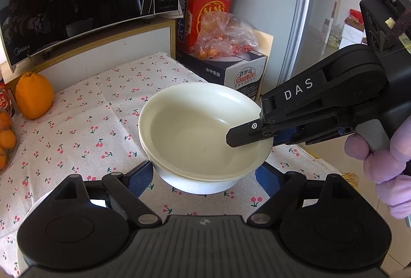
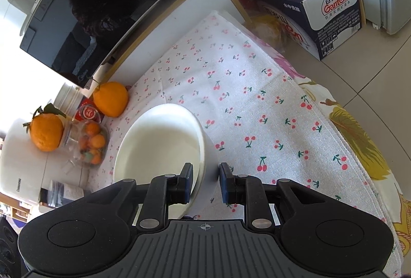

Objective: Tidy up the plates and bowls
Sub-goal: 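Carry the bowl stack with both tools and lower it onto the white plate stack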

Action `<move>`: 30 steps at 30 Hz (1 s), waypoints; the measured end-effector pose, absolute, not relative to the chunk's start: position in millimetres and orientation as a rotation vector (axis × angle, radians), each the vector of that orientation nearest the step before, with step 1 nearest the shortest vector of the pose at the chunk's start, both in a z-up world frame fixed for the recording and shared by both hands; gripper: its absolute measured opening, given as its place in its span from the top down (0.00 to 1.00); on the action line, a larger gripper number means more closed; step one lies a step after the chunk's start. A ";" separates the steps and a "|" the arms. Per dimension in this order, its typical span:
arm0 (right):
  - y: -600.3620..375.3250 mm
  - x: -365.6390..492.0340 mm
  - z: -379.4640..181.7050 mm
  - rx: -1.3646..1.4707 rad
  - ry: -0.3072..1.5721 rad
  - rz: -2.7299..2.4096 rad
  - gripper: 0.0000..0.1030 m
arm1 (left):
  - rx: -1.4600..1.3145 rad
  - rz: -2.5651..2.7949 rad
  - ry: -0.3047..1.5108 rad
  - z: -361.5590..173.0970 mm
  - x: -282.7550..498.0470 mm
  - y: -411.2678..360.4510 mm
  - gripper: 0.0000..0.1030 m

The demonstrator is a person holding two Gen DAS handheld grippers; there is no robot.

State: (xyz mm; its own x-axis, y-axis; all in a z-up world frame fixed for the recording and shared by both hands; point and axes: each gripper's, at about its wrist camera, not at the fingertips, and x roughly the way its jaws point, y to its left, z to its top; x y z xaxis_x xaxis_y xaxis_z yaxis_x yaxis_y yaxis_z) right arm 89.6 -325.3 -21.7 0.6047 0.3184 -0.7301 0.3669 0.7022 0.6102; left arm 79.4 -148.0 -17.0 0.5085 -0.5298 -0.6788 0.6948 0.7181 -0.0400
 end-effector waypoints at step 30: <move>-217.6 99.8 2.0 0.736 1.058 0.146 0.79 | 0.263 -0.663 0.749 8.7 57.4 -55.0 0.19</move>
